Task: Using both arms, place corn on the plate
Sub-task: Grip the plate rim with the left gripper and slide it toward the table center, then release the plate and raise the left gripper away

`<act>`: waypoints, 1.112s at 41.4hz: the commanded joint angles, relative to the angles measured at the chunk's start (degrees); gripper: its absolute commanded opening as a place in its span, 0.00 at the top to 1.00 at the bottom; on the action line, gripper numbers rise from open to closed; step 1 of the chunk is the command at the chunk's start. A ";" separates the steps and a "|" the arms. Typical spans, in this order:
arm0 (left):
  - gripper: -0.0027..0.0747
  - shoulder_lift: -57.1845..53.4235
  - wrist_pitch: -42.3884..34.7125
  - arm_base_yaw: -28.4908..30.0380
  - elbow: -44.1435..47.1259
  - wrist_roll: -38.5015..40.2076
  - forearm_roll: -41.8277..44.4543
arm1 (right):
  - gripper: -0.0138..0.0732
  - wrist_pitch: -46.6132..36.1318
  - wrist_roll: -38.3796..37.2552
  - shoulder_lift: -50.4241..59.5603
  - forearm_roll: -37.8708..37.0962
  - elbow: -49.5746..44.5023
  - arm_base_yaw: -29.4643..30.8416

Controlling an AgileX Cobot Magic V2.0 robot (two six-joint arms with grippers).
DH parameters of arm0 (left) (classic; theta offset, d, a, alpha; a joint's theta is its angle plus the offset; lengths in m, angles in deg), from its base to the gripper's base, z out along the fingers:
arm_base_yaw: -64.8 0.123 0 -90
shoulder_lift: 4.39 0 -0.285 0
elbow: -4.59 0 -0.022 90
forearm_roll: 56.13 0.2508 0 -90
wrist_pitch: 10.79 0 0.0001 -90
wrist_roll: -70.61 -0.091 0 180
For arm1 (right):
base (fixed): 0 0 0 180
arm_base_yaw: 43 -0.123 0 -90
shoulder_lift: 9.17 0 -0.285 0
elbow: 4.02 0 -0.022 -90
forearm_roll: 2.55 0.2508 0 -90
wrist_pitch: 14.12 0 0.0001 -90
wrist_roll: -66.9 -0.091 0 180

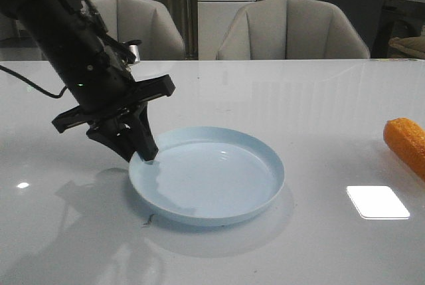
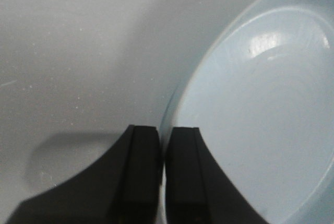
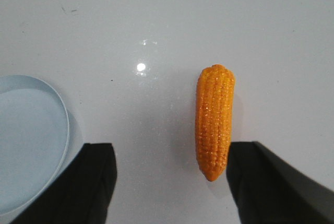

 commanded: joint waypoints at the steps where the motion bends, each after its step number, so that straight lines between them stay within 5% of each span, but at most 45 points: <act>1: 0.51 -3.16 0.28 -0.48 -1.73 0.48 -0.32 | 0.20 -3.21 0.32 0.75 0.44 2.05 -0.14; 7: 0.28 -3.16 0.66 -0.48 -2.27 0.48 0.43 | 0.20 -3.07 0.32 0.75 0.44 2.05 -0.14; 29: 0.29 -3.57 2.77 0.10 -13.72 0.48 2.69 | 0.20 -1.42 0.32 0.75 0.51 2.05 -0.14; 46: 0.29 -22.82 -7.96 2.64 -14.21 10.03 29.86 | 0.20 -1.25 0.32 0.75 0.51 2.05 -0.14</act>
